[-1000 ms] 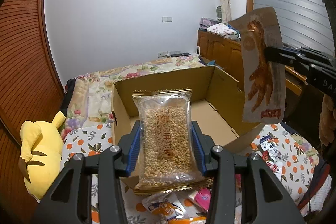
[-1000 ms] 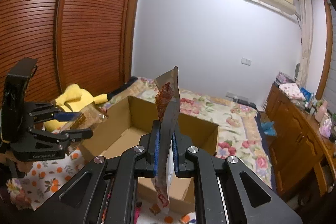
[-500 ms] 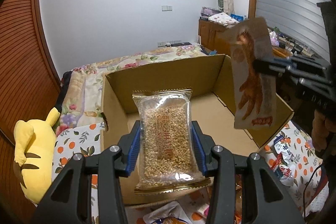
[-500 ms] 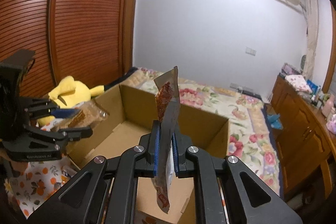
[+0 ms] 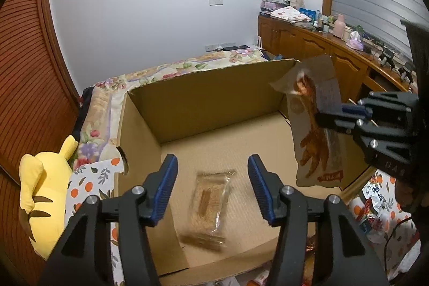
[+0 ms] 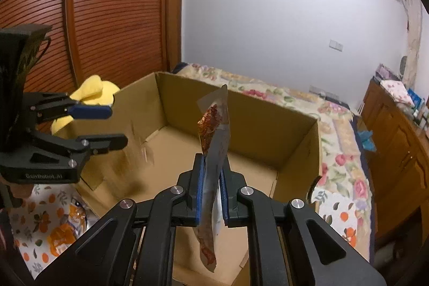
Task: Organize snacks
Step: 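Open both tools to drop the bar and pouch into the box, then grasp the pink-wrapped bread roll with the left tool while the right tool grasps a white duck-neck pouch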
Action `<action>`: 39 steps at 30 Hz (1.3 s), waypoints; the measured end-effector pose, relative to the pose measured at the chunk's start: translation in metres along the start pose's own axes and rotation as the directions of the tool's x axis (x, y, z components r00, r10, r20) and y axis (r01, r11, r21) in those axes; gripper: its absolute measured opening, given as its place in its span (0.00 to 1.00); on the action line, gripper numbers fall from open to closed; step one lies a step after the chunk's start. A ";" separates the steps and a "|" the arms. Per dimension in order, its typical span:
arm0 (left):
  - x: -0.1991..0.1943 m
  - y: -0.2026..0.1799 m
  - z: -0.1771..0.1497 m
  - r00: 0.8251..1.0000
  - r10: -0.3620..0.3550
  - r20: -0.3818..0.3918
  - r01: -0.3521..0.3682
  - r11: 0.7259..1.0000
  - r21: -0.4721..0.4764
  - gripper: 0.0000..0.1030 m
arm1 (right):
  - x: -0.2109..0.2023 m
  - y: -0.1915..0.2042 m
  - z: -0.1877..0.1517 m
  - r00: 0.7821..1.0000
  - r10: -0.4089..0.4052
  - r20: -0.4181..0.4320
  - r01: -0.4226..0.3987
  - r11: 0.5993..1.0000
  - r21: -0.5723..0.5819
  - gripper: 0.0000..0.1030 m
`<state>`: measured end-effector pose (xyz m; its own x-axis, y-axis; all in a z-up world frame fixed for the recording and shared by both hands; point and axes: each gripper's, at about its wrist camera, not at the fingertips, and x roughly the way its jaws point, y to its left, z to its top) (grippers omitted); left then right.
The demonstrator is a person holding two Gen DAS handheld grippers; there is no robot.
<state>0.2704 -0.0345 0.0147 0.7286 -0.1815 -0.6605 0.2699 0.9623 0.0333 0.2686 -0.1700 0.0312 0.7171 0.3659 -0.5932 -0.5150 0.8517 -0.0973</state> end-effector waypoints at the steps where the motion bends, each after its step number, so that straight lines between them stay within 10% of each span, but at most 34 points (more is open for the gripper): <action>1: -0.001 -0.001 -0.001 1.000 0.005 -0.001 -0.005 1.000 0.001 0.54 | 0.001 0.000 -0.002 1.000 0.005 -0.004 -0.005 1.000 -0.002 0.09; 14: -0.070 -0.016 -0.029 0.996 0.046 0.074 -0.042 0.998 -0.050 0.72 | -0.008 -0.015 0.002 0.997 0.066 0.031 -0.066 0.998 0.003 0.47; 25: -0.105 -0.017 -0.060 0.993 -0.036 0.112 0.040 0.998 -0.038 0.72 | -0.036 0.002 0.000 0.997 0.073 0.027 -0.074 0.997 0.008 0.48; 39: -0.109 -0.030 -0.104 0.960 -0.257 0.109 0.247 0.964 0.096 0.72 | -0.116 0.032 -0.078 0.989 -0.138 -0.049 0.144 0.979 0.143 0.55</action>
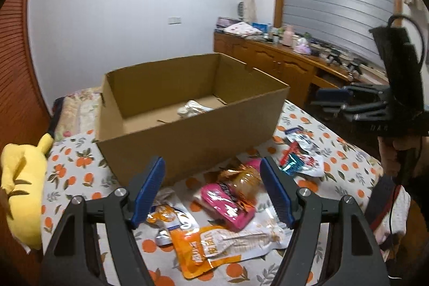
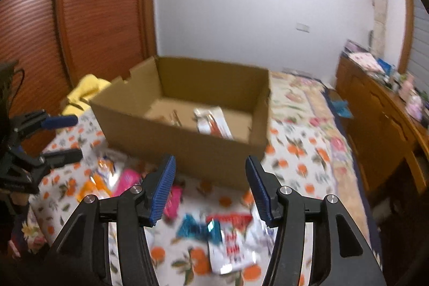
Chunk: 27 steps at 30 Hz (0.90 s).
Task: Organize snacks
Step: 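Grasp the pink-wrapped bread roll with the left tool while the right tool grasps a white duck-neck pouch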
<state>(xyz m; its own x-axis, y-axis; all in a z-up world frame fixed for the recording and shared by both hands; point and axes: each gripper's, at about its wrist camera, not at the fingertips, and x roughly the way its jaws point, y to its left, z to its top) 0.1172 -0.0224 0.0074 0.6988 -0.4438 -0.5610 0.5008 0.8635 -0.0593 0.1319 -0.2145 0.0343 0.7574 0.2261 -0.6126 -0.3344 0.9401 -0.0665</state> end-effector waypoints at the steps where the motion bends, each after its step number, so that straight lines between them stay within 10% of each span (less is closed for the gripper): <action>1: 0.000 -0.001 -0.001 1.000 -0.017 0.003 0.017 1.000 0.009 0.72 | 0.001 0.000 -0.005 1.000 -0.014 -0.019 0.014 1.000 0.007 0.56; 10: 0.016 0.002 -0.005 0.993 -0.096 -0.067 0.103 0.989 0.104 0.72 | 0.016 -0.013 -0.058 0.979 -0.142 -0.149 0.163 0.977 0.138 0.57; 27: 0.079 -0.024 -0.011 0.976 -0.114 -0.183 0.141 0.980 0.141 0.59 | 0.055 -0.020 -0.091 0.968 -0.018 -0.251 0.040 0.996 0.082 0.53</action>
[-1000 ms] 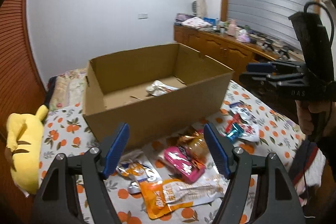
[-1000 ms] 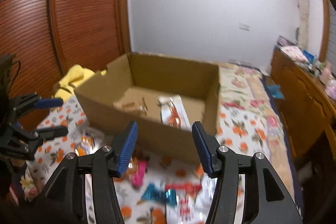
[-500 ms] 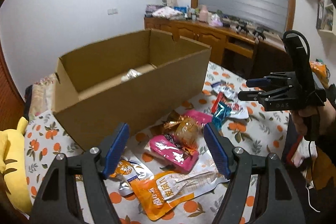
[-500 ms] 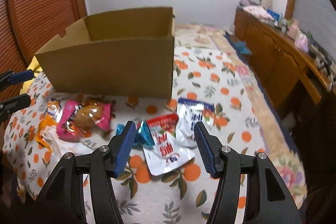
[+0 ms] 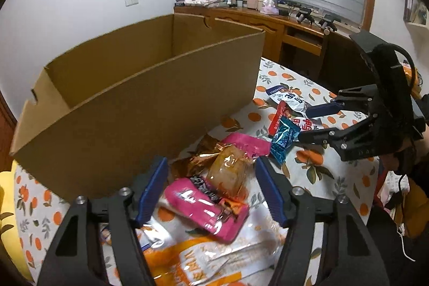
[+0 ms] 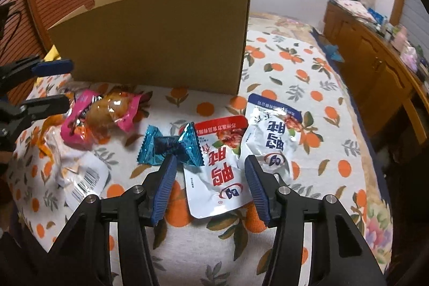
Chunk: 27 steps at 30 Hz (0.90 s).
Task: Organize snacks
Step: 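Grasp the pink-wrapped bread roll with the left tool while the right tool grasps a white duck-neck pouch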
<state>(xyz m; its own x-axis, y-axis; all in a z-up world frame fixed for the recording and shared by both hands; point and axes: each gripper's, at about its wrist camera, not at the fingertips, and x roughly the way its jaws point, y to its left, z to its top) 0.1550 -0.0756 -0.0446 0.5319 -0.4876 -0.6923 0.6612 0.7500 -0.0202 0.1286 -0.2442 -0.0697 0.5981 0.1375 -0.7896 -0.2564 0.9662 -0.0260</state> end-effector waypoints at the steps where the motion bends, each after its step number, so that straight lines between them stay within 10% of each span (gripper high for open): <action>1: 0.004 0.000 0.001 1.000 -0.005 -0.007 0.005 1.000 -0.005 0.58 | 0.002 -0.001 -0.001 1.000 0.007 -0.005 -0.007 1.000 -0.003 0.53; 22: 0.055 -0.007 -0.003 0.988 0.022 -0.155 -0.020 1.000 0.015 0.63 | 0.023 -0.007 -0.001 0.998 0.063 0.000 -0.063 0.994 -0.087 0.61; 27: 0.053 -0.008 -0.003 0.988 0.005 -0.155 -0.005 1.000 -0.002 0.37 | 0.022 -0.006 -0.004 0.998 0.065 0.022 -0.063 0.994 -0.090 0.61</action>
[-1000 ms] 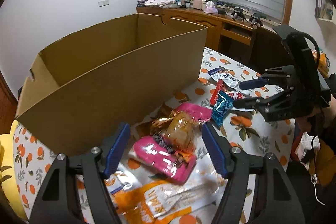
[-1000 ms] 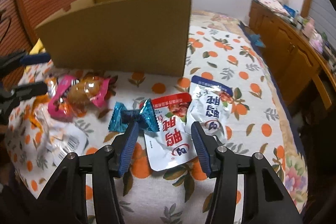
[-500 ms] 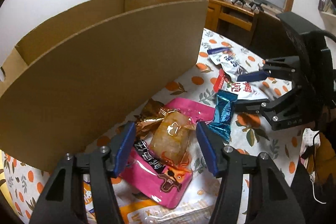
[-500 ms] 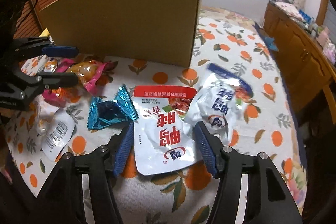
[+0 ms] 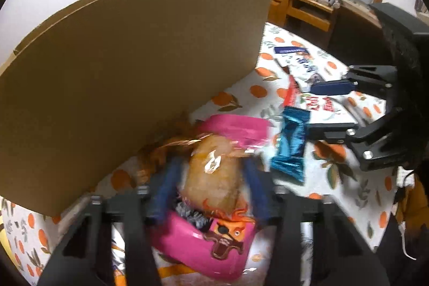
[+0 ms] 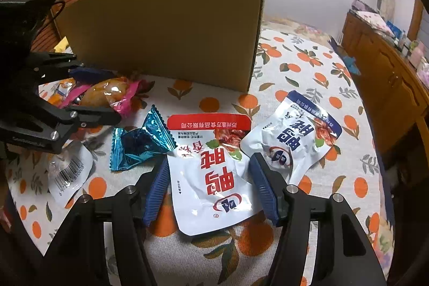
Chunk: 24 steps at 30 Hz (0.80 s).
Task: Organize snacks
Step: 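Grasp the pink-wrapped bread roll with the left tool while the right tool grasps a white duck-neck pouch, then carry the bread roll with the left tool while the right tool carries the duck-neck pouch over the box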
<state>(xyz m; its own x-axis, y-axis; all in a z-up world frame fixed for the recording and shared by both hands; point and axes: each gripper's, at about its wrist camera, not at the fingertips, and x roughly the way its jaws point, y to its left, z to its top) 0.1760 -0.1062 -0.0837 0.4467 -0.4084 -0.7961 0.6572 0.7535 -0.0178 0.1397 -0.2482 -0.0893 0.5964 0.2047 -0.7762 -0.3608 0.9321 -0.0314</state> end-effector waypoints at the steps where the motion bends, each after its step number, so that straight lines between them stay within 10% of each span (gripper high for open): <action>1: -0.001 -0.001 -0.001 1.000 0.011 -0.001 -0.011 1.000 0.000 0.36 | 0.000 0.000 0.000 1.000 -0.001 0.001 0.001 1.000 0.000 0.61; 24: -0.067 -0.008 -0.020 0.992 0.052 0.111 -0.043 0.996 -0.080 0.36 | 0.000 0.002 0.000 1.000 -0.006 0.003 0.006 1.000 0.001 0.58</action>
<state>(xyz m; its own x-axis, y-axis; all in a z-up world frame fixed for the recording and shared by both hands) 0.1291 -0.0747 -0.0424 0.5449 -0.4230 -0.7239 0.5863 0.8095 -0.0317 0.1387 -0.2464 -0.0898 0.6005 0.1995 -0.7743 -0.3561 0.9338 -0.0355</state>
